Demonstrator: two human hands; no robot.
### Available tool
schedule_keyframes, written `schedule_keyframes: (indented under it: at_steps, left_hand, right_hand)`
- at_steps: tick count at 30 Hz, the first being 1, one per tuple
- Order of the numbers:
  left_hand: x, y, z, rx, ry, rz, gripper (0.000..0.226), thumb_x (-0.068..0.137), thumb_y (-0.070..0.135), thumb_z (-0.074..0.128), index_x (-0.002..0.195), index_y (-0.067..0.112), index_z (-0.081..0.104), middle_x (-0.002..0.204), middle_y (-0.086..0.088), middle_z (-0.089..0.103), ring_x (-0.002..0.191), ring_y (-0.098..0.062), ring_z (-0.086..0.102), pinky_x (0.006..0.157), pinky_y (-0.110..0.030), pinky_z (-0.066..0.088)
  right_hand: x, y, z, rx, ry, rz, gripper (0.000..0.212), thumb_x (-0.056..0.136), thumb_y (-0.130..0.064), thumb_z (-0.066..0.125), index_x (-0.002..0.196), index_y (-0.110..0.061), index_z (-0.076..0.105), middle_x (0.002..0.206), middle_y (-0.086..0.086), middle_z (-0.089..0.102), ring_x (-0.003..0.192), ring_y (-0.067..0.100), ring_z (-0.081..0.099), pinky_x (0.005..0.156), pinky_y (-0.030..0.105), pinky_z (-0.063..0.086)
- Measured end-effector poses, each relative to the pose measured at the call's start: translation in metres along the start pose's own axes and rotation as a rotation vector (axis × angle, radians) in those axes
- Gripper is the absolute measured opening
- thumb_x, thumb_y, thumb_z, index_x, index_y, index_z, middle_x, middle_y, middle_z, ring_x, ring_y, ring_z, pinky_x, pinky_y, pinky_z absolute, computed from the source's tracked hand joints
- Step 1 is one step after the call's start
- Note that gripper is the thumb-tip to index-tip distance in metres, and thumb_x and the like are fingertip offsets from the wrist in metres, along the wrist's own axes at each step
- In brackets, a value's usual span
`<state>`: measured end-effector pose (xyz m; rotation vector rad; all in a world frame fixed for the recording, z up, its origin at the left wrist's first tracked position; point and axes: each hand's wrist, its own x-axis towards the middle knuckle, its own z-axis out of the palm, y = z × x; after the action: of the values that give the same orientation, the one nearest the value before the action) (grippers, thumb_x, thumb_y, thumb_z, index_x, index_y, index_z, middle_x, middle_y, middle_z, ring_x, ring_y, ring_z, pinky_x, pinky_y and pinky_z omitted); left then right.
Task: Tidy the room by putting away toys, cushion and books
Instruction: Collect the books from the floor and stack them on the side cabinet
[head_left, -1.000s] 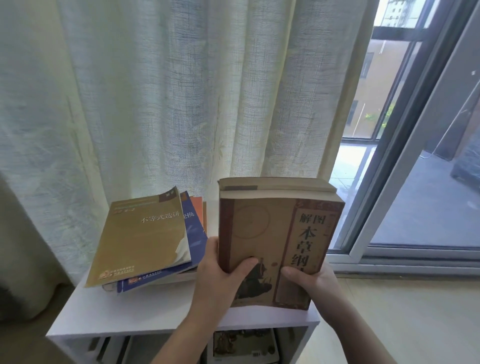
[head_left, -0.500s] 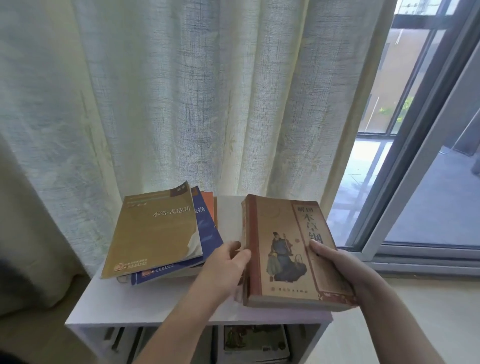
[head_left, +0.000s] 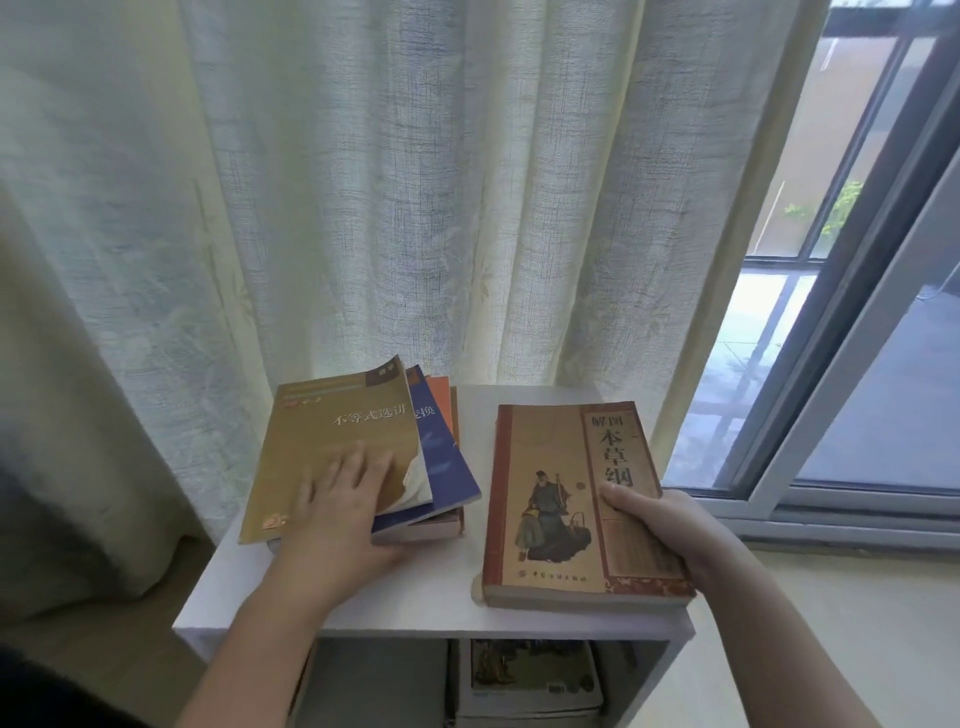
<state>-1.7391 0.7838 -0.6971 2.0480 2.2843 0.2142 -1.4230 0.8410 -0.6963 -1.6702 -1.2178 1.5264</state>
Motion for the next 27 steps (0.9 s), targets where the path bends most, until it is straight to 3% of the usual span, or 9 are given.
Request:
schedule_keyframes:
  at_steps: [6,8,10,12,15,19,23,25,27]
  left_hand:
    - [-0.002,-0.021,-0.003,-0.064,0.080,0.117,0.074,0.087,0.051,0.056,0.149,0.035,0.019,0.159,0.015,0.011,0.146,-0.006,0.013,0.113,-0.029,0.019]
    - [-0.003,-0.025,-0.007,-0.137,0.107,0.144,0.070,0.085,0.057,0.054,0.146,0.034,0.030,0.156,0.016,0.022,0.143,-0.005,0.023,0.110,-0.028,0.025]
    - [-0.004,-0.026,-0.009,-0.216,0.146,0.148,0.061,0.087,0.053,0.058,0.142,0.030,0.042,0.151,0.014,0.035,0.138,-0.009,0.035,0.105,-0.029,0.032]
    - [-0.006,-0.026,-0.008,-0.255,0.203,0.126,0.048,0.092,0.045,0.054,0.135,0.024,0.051,0.139,0.007,0.053,0.125,-0.017,0.051,0.093,-0.032,0.040]
    - [-0.009,-0.022,-0.005,-0.335,0.325,0.098,0.039,0.093,0.045,0.044,0.115,0.017,0.062,0.098,-0.001,0.069,0.087,-0.025,0.062,0.068,-0.036,0.049]
    - [-0.012,-0.012,-0.003,-0.400,0.459,0.141,0.031,0.096,0.036,0.048,0.099,0.010,0.065,0.078,-0.001,0.064,0.067,-0.020,0.055,0.056,-0.032,0.046]
    - [-0.018,0.007,-0.007,-0.346,0.523,0.340,0.029,0.090,0.037,0.048,0.085,0.012,0.064,0.069,0.002,0.062,0.057,-0.015,0.054,0.048,-0.017,0.038]
    - [-0.021,0.021,-0.004,-0.242,0.477,0.492,0.031,0.088,0.035,0.047,0.093,0.015,0.069,0.085,-0.001,0.072,0.071,-0.021,0.068,0.059,-0.026,0.053]
    - [-0.024,0.038,0.004,-0.213,0.351,0.641,0.038,0.089,0.035,0.045,0.113,0.019,0.069,0.115,0.006,0.069,0.102,-0.013,0.067,0.086,-0.031,0.053]
  right_hand:
    - [0.006,0.003,0.012,-0.247,0.149,-0.018,0.056,0.077,-0.055,0.071,0.115,-0.015,0.061,0.099,0.005,0.071,0.085,0.021,0.072,0.073,0.038,0.060]
    - [0.008,0.002,0.013,-0.536,0.325,-0.031,0.081,0.068,-0.069,0.069,0.129,-0.018,0.051,0.121,0.007,0.058,0.105,0.025,0.064,0.086,0.047,0.056]
    - [0.007,-0.003,0.015,-0.703,0.482,-0.106,0.094,0.071,-0.068,0.067,0.144,-0.018,0.036,0.141,0.009,0.041,0.126,0.029,0.047,0.099,0.052,0.047]
    - [-0.002,-0.011,0.023,-0.671,0.538,-0.240,0.084,0.080,-0.056,0.066,0.147,-0.017,0.032,0.147,0.008,0.036,0.132,0.028,0.039,0.105,0.052,0.040]
    - [-0.013,-0.018,0.039,-0.548,0.559,-0.451,0.060,0.090,-0.037,0.061,0.142,-0.014,0.041,0.142,0.005,0.043,0.128,0.022,0.043,0.105,0.039,0.041]
    - [-0.021,-0.027,0.056,-0.250,0.369,-0.518,0.041,0.094,-0.033,0.059,0.131,-0.017,0.054,0.120,-0.004,0.062,0.109,0.015,0.060,0.091,0.034,0.051]
    - [-0.022,-0.033,0.062,0.352,-0.080,-0.196,0.042,0.095,-0.037,0.055,0.125,-0.008,0.054,0.113,0.011,0.069,0.093,0.025,0.072,0.074,0.035,0.060]
    - [-0.023,-0.034,0.060,0.589,-0.267,-0.040,0.049,0.094,-0.044,0.051,0.124,-0.005,0.054,0.117,0.021,0.067,0.096,0.034,0.070,0.068,0.037,0.061]
    - [-0.021,-0.031,0.053,0.657,-0.372,0.021,0.054,0.094,-0.048,0.048,0.126,-0.005,0.056,0.121,0.022,0.065,0.102,0.038,0.068,0.070,0.042,0.060]
